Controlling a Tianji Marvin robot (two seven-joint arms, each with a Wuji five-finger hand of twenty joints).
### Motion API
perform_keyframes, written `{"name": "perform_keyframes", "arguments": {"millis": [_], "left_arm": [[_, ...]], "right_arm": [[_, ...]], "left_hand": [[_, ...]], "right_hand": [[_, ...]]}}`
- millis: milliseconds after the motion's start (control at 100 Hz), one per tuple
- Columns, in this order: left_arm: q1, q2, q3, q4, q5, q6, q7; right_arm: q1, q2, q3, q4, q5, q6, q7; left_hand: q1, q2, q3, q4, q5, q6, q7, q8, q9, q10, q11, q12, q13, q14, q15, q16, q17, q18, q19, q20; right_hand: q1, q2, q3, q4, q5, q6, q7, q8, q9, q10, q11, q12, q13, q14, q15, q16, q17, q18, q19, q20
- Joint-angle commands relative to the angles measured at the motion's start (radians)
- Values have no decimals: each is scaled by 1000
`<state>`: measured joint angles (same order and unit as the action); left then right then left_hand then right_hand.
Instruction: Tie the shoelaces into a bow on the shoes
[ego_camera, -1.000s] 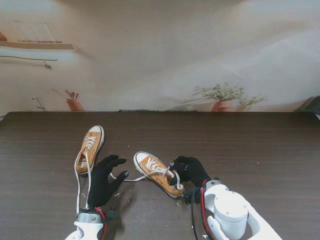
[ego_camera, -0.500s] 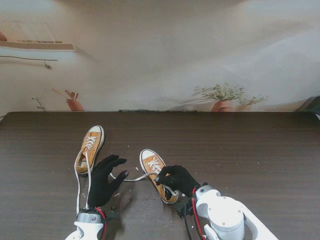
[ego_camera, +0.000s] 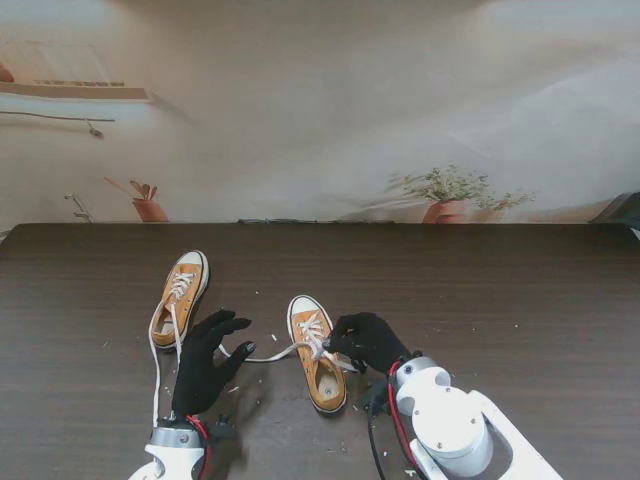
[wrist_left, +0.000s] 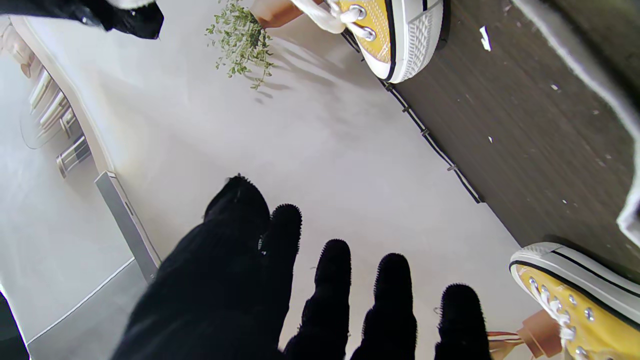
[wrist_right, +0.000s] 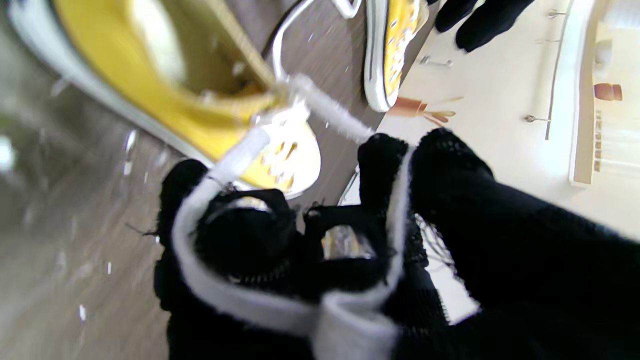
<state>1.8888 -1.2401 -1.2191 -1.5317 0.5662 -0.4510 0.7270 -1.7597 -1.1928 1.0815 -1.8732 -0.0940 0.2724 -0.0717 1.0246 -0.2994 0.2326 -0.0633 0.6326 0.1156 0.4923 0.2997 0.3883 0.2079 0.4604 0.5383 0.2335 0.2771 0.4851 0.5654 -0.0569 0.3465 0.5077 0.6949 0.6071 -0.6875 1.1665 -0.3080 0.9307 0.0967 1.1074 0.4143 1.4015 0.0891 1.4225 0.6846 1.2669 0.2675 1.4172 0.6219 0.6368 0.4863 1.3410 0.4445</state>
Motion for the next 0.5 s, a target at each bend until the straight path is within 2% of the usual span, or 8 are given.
{"name": "perform_keyframes", "arguments": {"millis": [0, 140, 190, 250, 340, 390, 410, 490], "left_arm": [[3, 0, 1, -12, 0, -4, -19], [-1, 0, 10, -8, -2, 0, -23], [-3, 1, 13, -7, -1, 2, -25], [-4, 2, 17, -6, 0, 5, -28], [-5, 3, 19, -5, 2, 6, -31], [-6, 4, 19, -4, 3, 6, -33], [-6, 4, 18, -4, 3, 6, -34], [-5, 5, 17, -5, 1, 3, -39]], "right_arm": [[-19, 22, 24, 7, 1, -26, 17], [-39, 43, 72, 9, -46, -73, 71], [-43, 53, 86, 8, -59, -85, 106], [-44, 62, 96, 7, -65, -93, 137], [-43, 83, 110, -1, -94, -96, 215], [-40, 93, 114, -3, -117, -104, 248], [-39, 97, 115, -3, -123, -108, 260], [-35, 108, 118, -6, -147, -121, 299]], "left_hand": [[33, 26, -35, 20, 13, -35, -3, 10, 8, 4, 7, -12, 19, 0, 12, -18, 9, -24, -21, -11], [35, 27, -39, 21, 13, -33, -3, 9, 12, 3, 7, -12, 20, 2, 14, -18, 11, -23, -25, -12], [36, 27, -40, 21, 13, -34, -3, 9, 13, 4, 7, -12, 21, 4, 15, -18, 11, -23, -26, -12], [36, 28, -42, 21, 13, -33, -3, 9, 13, 3, 6, -12, 21, 3, 14, -18, 11, -22, -27, -12], [37, 30, -43, 22, 13, -33, -4, 8, 15, 2, 6, -12, 21, 5, 13, -19, 12, -22, -30, -12], [37, 29, -45, 22, 15, -35, -4, 8, 15, 1, 5, -12, 21, 6, 12, -19, 12, -22, -31, -12], [37, 30, -45, 22, 14, -34, -4, 8, 15, 2, 5, -12, 22, 5, 12, -19, 12, -22, -32, -12], [39, 31, -48, 22, 14, -33, -5, 7, 16, 4, 4, -13, 23, 6, 12, -20, 15, -19, -36, -14]], "right_hand": [[1, -31, 44, 10, 39, -28, -10, -31, 53, -8, 86, 35, 35, -30, 54, 23, 51, 34, 81, 46], [-34, -34, 59, 1, 63, -4, -28, -95, 52, -8, 114, 63, 34, -12, 100, 52, 138, 95, 142, 105], [-80, -13, 56, 0, 81, 6, -48, -127, 51, -15, 114, 71, 33, -8, 106, 59, 164, 113, 152, 124], [-159, 22, 56, 20, 134, 28, -118, -135, 52, 2, 113, 87, 31, 18, 113, 69, 174, 145, 155, 161], [-244, 86, 20, 81, 182, 14, -231, -65, 52, -8, 110, 101, 32, 7, 115, 73, 188, 144, 164, 207], [-275, 128, -20, 132, 200, -5, -287, 13, 51, -28, 100, 109, 33, -6, 110, 67, 193, 133, 175, 230], [-283, 139, -36, 153, 211, -14, -323, 89, 51, -30, 97, 114, 34, -11, 109, 63, 194, 127, 177, 234], [-312, 112, -99, 146, 189, -42, -361, 113, 50, -57, 70, 115, 35, -28, 85, 50, 182, 115, 193, 251]]}}
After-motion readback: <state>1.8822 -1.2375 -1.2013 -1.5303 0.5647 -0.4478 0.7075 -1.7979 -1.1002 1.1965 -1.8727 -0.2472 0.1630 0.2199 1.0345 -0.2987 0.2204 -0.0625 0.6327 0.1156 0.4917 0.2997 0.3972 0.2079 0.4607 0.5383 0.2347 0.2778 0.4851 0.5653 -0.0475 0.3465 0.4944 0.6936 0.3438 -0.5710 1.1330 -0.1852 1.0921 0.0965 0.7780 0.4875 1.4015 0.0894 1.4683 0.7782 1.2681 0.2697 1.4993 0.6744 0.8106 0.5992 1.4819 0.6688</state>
